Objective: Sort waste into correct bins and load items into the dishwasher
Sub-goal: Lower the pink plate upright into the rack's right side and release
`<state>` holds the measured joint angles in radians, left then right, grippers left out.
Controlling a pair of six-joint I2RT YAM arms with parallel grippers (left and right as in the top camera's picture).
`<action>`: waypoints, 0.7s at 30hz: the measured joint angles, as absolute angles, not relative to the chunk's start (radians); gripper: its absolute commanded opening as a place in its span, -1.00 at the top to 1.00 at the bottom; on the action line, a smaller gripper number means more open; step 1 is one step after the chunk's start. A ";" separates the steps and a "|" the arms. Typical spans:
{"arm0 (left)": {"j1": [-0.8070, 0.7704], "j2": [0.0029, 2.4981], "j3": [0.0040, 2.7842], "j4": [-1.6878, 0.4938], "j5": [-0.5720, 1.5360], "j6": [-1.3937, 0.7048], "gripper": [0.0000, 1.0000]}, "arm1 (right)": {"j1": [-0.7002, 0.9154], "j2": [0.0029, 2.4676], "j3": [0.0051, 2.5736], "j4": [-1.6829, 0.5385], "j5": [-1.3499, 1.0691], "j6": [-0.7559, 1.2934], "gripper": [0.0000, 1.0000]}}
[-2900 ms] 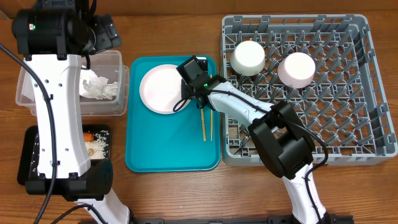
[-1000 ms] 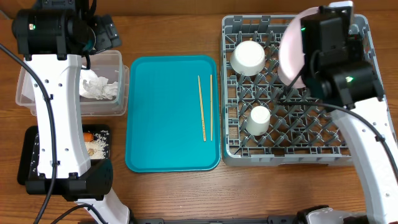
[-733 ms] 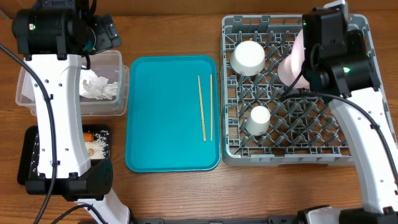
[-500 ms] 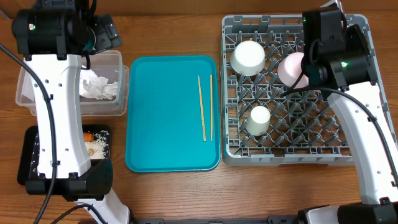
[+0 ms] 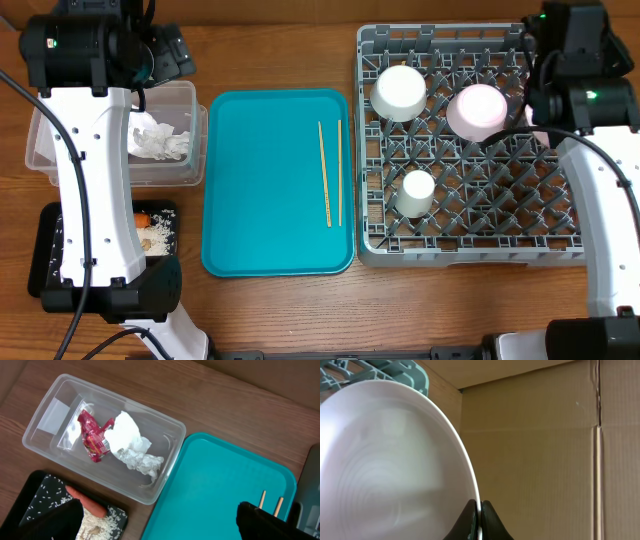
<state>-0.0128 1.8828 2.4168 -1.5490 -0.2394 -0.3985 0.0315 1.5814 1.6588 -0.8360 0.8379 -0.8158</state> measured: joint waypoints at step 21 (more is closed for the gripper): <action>-0.013 1.883 2.417 -1.549 -0.239 -0.399 -1.00 | -0.056 1.692 1.659 -0.744 0.764 -0.926 0.92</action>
<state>-0.0128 1.8828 2.4168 -1.5490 -0.2394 -0.3988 -0.0559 1.6920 1.6588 -0.7444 0.7635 -0.9264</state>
